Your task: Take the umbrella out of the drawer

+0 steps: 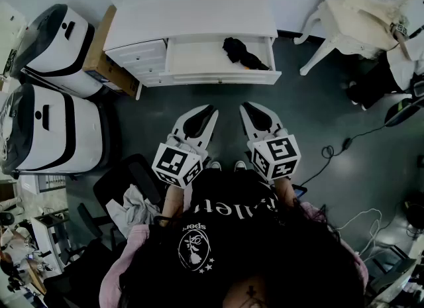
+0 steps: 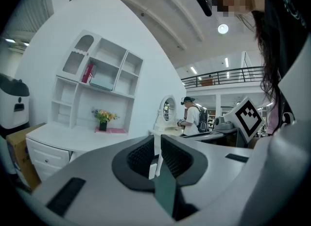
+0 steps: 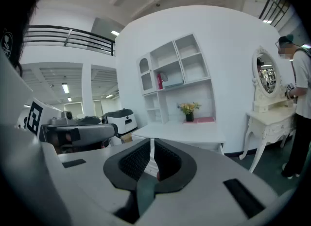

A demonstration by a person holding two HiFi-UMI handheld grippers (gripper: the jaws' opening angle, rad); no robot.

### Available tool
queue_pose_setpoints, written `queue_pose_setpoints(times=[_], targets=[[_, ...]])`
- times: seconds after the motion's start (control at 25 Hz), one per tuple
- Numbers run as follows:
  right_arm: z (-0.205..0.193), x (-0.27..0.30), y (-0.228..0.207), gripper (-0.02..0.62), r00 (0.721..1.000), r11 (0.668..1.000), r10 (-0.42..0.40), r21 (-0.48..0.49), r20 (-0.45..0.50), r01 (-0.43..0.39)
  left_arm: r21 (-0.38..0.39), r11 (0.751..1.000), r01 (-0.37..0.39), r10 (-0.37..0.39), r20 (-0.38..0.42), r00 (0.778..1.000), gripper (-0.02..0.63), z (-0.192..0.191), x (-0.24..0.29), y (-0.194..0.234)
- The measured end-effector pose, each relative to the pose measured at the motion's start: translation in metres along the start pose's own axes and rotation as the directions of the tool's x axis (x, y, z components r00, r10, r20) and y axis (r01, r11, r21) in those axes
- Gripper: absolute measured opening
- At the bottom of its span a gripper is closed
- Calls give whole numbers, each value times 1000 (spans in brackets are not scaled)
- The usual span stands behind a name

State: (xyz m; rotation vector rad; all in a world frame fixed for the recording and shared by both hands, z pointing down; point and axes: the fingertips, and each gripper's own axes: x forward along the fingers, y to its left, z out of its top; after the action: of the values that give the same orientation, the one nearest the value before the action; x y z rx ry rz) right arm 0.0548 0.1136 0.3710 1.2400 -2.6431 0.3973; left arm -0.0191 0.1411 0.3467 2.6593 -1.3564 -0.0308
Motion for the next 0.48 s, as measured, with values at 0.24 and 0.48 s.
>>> queue_pose_setpoints(times=[0.24, 0.48], targets=[[-2, 1, 4, 60, 1000, 1000, -1, 2, 2, 1, 0, 1000, 1, -1, -3, 1000, 40, -2, -4, 1], [-3, -1, 14, 60, 1000, 1000, -4, 28, 21, 4, -1, 1000, 11, -11, -7, 1000, 40, -3, -14, 3]])
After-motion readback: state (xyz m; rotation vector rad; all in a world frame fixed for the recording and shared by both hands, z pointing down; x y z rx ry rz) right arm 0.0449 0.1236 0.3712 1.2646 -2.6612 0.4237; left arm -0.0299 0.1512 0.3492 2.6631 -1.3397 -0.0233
